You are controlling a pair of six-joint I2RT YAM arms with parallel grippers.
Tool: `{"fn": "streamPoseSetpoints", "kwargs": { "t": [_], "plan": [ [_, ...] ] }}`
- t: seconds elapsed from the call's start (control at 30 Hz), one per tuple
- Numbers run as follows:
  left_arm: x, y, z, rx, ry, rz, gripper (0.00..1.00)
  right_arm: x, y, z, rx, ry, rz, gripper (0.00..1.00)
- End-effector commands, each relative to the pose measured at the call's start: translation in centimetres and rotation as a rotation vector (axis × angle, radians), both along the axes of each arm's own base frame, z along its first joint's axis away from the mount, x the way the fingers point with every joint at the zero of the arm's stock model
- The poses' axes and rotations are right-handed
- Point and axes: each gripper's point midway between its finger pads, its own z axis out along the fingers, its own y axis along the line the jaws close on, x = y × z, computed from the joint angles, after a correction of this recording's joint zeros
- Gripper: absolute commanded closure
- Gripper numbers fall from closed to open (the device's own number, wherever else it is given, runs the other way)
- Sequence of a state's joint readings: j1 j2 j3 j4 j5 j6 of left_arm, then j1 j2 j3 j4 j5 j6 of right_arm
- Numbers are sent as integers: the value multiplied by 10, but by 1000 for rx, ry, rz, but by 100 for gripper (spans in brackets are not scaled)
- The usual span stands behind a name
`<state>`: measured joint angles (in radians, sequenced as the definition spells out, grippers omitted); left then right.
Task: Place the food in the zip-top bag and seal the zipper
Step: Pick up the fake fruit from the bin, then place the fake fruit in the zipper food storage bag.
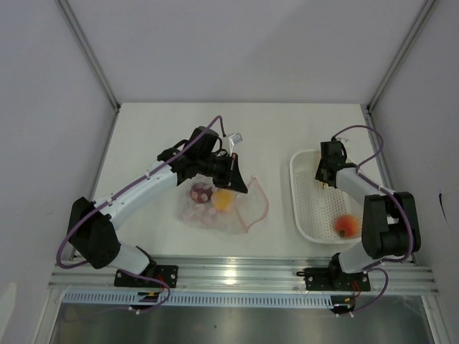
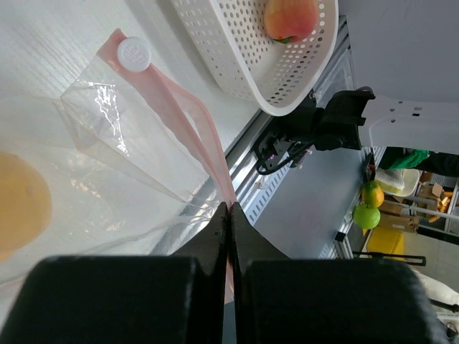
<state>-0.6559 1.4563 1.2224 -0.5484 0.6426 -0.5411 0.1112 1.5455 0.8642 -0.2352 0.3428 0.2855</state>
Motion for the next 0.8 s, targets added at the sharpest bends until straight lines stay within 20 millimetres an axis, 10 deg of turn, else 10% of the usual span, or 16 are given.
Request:
{"fn": "streamPoseSetpoints", "kwargs": {
  "t": [0.0, 0.2, 0.57, 0.77],
  "plan": [
    [-2, -3, 24, -79, -48, -10, 99, -4, 12, 35, 39, -44, 0, 100],
    [-2, -6, 32, -93, -49, -22, 99, -22, 49, 75, 70, -73, 127, 100],
    [6, -18, 39, -114, -30, -42, 99, -125, 200, 154, 541, -97, 830, 100],
    [11, -21, 38, -108, -26, -39, 99, -164, 210, 150, 603, 14, 926, 100]
  ]
}}
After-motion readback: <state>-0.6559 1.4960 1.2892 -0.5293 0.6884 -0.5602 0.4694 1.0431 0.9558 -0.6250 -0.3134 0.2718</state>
